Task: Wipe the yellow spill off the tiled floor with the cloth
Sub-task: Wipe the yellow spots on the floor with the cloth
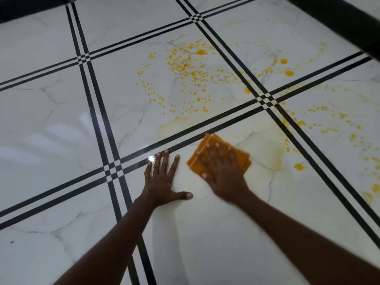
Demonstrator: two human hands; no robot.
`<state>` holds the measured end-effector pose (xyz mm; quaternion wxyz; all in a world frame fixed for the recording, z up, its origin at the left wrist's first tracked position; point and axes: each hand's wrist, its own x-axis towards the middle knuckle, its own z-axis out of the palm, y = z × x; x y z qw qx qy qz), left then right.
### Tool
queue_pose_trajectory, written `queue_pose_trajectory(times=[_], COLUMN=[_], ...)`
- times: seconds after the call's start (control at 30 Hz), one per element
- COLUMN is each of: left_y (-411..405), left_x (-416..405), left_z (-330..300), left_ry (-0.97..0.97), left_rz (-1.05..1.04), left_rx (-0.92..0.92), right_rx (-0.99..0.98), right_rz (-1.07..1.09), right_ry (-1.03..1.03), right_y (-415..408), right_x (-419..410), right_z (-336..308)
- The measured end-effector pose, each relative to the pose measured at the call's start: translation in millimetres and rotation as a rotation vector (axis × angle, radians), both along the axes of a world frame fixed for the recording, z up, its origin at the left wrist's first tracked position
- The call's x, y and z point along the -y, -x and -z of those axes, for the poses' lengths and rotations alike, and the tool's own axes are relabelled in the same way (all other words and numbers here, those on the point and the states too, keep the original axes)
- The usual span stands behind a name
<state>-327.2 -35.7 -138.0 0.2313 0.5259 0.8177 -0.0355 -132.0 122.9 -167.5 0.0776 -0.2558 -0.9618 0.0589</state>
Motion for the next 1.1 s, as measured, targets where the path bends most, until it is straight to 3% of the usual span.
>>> queue_pose_trajectory(times=[0.07,0.17,0.3,0.37,0.43,0.53,0.6,0.7,0.83,0.93,1.03,1.1], left_y=[3,3,-14,-35,-50,-54,-53,-50,-56,-58,-54,-49], left_x=[1,0,-21,-43,-65,-89,-97,-103,-100,-101,-100,-99], left_z=[2,2,-20,-33,-42,-41,-35,-28,-32,-38,-35,-31], left_ry=[-0.011,0.019,0.086,0.084,0.105,0.136,0.148,0.128,0.11,0.099,0.103,0.087], left_rz=[-0.018,-0.032,-0.028,0.053,0.138,0.223,0.235,0.216,0.176,0.163,0.168,0.173], left_rx=[-0.007,-0.024,-0.102,-0.157,-0.16,-0.196,-0.178,-0.176,-0.158,-0.146,-0.13,-0.113], right_rx=[0.012,0.015,-0.098,-0.088,-0.072,0.0,0.023,-0.013,-0.142,-0.109,-0.049,-0.01], right_rz=[0.097,0.499,0.952,0.902,0.677,0.263,0.324,0.655,1.025,0.674,0.335,0.335], right_ry=[-0.024,-0.002,0.0,0.075,0.105,0.069,0.038,-0.024,0.077,0.096,0.077,0.02], right_y=[-7,-51,-82,-70,-61,-57,-66,-95,-72,-35,-18,-22], right_x=[-60,-106,-4,65,79,-22,-106,-159,-45,15,-72,-165], right_z=[8,10,-8,-15,-15,-3,6,14,-7,-12,-10,3])
